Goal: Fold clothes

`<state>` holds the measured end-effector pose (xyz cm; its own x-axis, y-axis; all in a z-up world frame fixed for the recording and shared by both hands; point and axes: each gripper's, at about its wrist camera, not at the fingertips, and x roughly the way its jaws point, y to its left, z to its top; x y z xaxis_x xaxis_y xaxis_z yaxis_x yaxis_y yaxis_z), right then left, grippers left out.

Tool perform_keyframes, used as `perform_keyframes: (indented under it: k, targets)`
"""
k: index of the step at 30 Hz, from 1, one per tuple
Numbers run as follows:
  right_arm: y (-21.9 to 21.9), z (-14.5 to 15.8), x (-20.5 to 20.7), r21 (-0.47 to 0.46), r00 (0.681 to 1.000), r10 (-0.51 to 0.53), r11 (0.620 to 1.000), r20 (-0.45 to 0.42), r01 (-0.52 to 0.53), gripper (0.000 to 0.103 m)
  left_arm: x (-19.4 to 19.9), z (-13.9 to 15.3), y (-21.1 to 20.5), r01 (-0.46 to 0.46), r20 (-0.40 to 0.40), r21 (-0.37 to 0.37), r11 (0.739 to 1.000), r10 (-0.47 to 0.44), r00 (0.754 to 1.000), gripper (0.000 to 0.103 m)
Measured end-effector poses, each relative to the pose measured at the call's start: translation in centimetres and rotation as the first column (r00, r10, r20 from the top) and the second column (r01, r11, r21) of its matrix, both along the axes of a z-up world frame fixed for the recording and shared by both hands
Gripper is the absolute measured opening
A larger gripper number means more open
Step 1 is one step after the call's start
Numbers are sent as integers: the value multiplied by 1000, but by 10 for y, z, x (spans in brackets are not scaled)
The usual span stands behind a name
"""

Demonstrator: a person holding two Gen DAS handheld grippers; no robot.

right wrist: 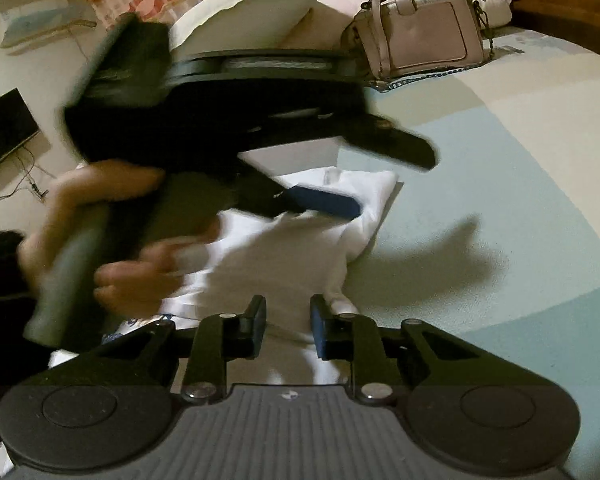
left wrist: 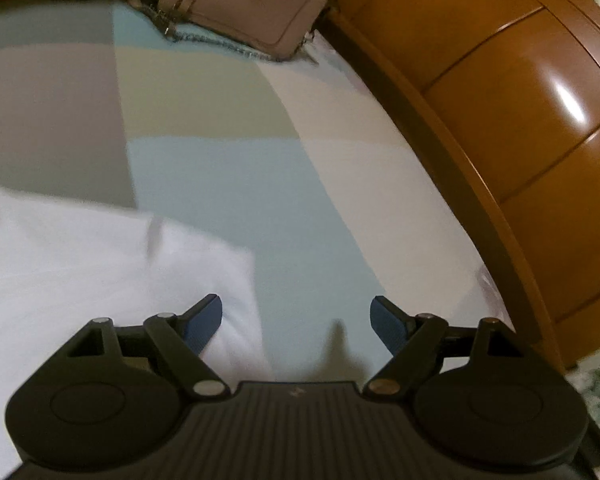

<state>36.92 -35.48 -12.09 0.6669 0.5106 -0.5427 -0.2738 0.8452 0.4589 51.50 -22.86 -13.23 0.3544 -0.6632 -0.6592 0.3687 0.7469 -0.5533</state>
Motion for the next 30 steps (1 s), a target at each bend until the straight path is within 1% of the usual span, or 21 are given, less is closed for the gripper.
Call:
perform_keyframes:
  k: [3,5,6,7,8,9,11,13,15,16,19,22,23,27,29,30]
  targets:
    - [2,2,0,-23,1000,6,1000,8,-6,27,13,0,-6,-39,15,0,999,39,999,83]
    - [1,2,-1,-13,1000,10,1000,10,-10,30,12,7,-4,-60,18,25,998,59,998,82]
    - [1,3,-2,-7,1000,12,1000,11,-12,35,7,13,1,-57,33,36,998,56,998,82]
    - [0,5,-3,4,1000,14,1000,14,-14,46,-1,20,7,-50,54,46,998,48,997,82]
    - [-1,9,-5,14,999,16,1000,31,-17,54,-9,27,17,-49,75,63,997,44,996,82]
    - [-2,14,-10,15,998,10,1000,61,-11,70,-19,35,27,-50,96,83,995,42,994,82]
    - [-4,24,-19,-4,992,-18,1000,125,18,84,-35,53,48,-67,140,139,988,48,989,83]
    - [-5,30,-25,-31,985,-62,997,163,68,84,-52,65,70,-96,190,212,973,56,980,83]
    - [-5,32,-28,-53,979,-89,994,183,101,84,-70,70,94,-123,216,257,959,67,974,84]
    - [-3,31,-28,-63,978,-96,992,185,109,84,-76,71,106,-131,208,260,957,77,975,84]
    - [4,29,-22,-89,980,-100,989,173,117,84,-85,59,125,-142,170,242,960,102,980,84]
    - [2,26,-18,-92,981,-107,988,163,123,84,-85,43,128,-145,164,252,957,106,981,84]
    - [0,25,-17,-94,980,-116,987,164,133,84,-83,37,126,-152,173,265,952,108,979,84]
    - [-7,26,-20,-97,975,-149,981,165,166,85,-71,16,115,-208,230,343,916,132,964,84]
    - [-11,26,-18,-88,973,-166,979,159,182,85,-64,14,108,-228,265,366,903,133,955,90]
    - [-14,25,-18,-81,972,-176,978,156,190,85,-62,15,103,-236,286,388,891,127,950,90]
